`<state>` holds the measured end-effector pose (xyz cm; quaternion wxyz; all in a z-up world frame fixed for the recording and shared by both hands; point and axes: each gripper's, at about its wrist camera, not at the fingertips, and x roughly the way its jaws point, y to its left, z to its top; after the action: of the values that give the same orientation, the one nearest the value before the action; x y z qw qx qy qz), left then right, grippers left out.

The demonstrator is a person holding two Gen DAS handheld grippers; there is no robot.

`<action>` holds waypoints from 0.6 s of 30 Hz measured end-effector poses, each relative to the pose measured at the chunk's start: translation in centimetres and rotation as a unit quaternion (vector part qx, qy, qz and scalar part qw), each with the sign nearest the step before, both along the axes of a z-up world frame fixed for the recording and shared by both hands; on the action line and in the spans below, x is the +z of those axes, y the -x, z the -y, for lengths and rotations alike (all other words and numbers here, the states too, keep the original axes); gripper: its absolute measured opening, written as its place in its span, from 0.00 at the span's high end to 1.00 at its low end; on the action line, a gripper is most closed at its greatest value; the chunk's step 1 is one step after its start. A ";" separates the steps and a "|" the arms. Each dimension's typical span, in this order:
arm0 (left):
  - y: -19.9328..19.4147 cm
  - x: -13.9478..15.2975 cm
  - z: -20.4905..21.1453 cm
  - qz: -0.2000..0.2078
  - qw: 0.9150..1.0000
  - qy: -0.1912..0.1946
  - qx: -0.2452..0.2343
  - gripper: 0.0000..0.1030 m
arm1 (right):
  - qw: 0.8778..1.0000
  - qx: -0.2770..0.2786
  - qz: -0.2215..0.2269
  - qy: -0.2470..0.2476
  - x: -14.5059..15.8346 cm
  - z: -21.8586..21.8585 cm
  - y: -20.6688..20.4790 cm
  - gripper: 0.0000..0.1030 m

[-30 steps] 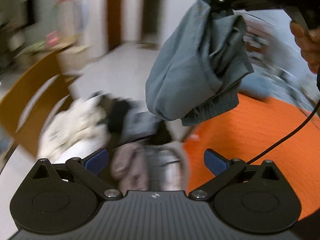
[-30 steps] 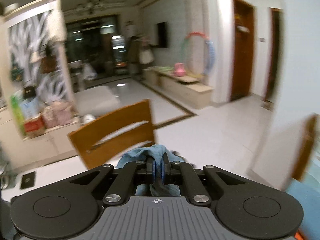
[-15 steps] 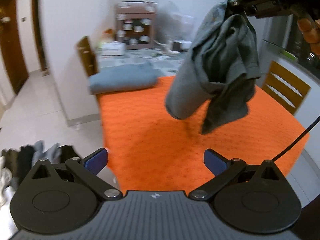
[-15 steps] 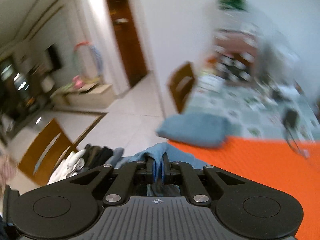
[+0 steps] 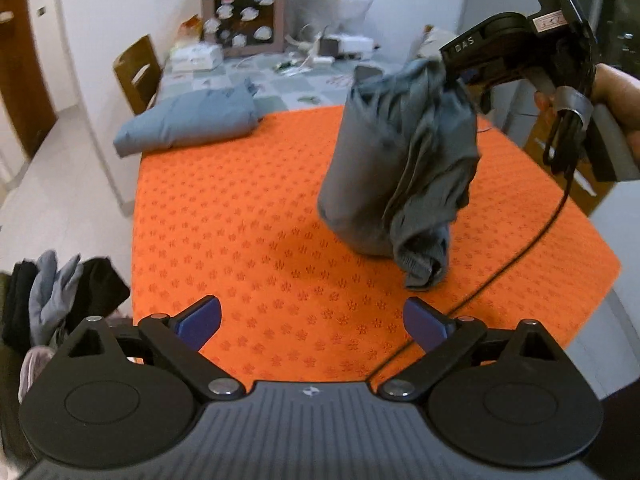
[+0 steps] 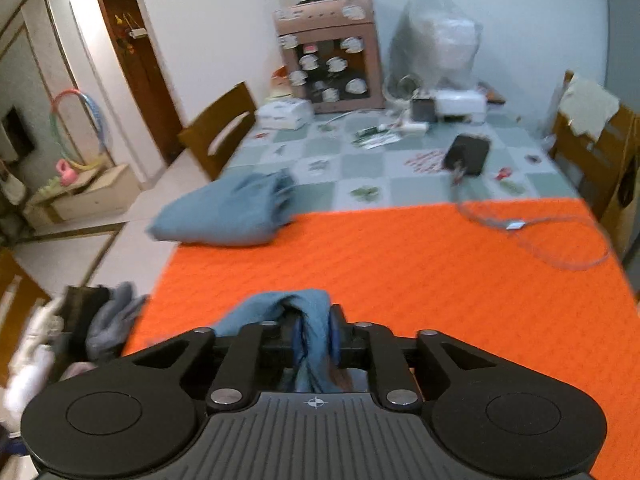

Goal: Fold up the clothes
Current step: 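Carry the blue garment with the right gripper over the orange tablecloth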

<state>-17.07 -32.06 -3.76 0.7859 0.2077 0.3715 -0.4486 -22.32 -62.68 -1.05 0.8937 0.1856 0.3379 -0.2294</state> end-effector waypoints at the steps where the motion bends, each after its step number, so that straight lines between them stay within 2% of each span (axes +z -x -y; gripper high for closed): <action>1: 0.3 -0.1 0.5 0.003 1.000 -0.003 0.010 0.05 | 1.000 0.003 -0.002 0.004 -0.3 0.8 0.0 0.68; 2: 0.6 -0.3 1.0 0.006 1.000 -0.005 0.019 0.05 | 1.000 0.008 -0.002 0.006 -0.3 1.4 0.3 0.57; 4: 1.2 -0.7 1.8 0.012 0.999 -0.007 0.039 0.06 | 0.999 0.029 0.012 0.009 -0.1 2.4 1.4 0.46; 10: 2.7 -2.1 5.7 0.014 0.999 -0.007 0.052 0.14 | 0.997 0.076 0.022 0.003 -0.2 4.2 4.4 0.45; 15: 4.8 -2.9 9.1 0.011 1.000 0.007 0.020 0.18 | 0.993 0.111 0.029 -0.015 -0.3 5.0 5.9 0.45; 18: 6.0 -3.3 11.2 0.033 0.999 0.009 -0.006 0.24 | 0.991 0.128 0.038 -0.018 0.2 5.2 6.2 0.47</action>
<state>-23.08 -43.26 -7.09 0.7969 0.2171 0.3400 -0.4496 -28.53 -67.91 -0.90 0.9246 0.1653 0.3285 -0.0993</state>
